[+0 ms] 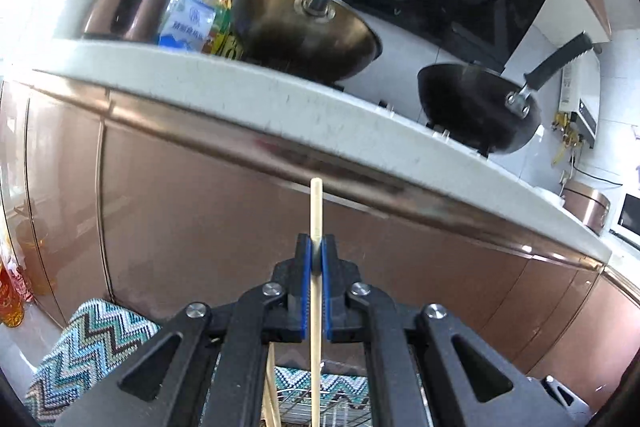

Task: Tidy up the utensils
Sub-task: 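Lower chopstick and pink spoon into the wire holder and open both tools, then withdraw both tools from the holder back over the loose chopsticks, then grasp a chopstick with the left tool while the right tool grasps another chopstick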

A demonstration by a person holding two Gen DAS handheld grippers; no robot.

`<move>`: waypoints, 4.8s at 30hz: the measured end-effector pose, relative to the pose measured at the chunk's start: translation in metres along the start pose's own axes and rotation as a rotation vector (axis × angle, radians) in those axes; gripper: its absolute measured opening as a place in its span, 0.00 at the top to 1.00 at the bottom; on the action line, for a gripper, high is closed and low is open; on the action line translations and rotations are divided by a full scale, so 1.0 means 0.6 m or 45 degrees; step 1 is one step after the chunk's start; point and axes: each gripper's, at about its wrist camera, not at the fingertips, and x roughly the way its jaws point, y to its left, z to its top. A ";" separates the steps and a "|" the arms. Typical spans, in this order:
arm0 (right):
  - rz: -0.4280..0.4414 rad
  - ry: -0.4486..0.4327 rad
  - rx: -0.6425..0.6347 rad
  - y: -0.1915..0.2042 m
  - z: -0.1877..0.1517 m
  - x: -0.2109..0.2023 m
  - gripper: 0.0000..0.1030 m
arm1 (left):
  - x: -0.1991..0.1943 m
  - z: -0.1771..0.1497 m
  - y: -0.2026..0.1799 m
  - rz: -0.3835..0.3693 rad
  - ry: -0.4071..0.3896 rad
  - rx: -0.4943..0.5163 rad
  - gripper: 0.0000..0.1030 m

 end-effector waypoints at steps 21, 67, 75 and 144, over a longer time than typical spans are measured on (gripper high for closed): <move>-0.016 -0.035 0.021 0.007 0.055 -0.116 0.68 | -0.179 0.079 0.022 0.016 -0.069 0.113 0.72; 0.073 -0.061 0.130 -0.004 0.077 -0.422 0.64 | -0.514 0.012 0.200 0.230 0.397 0.204 0.61; 0.111 0.083 0.135 0.006 0.029 -0.377 0.64 | -0.461 -0.067 0.255 0.246 0.622 0.126 0.62; 0.458 1.339 -0.063 0.249 -0.203 0.114 0.95 | -0.247 -0.263 0.409 0.173 1.257 -0.225 0.95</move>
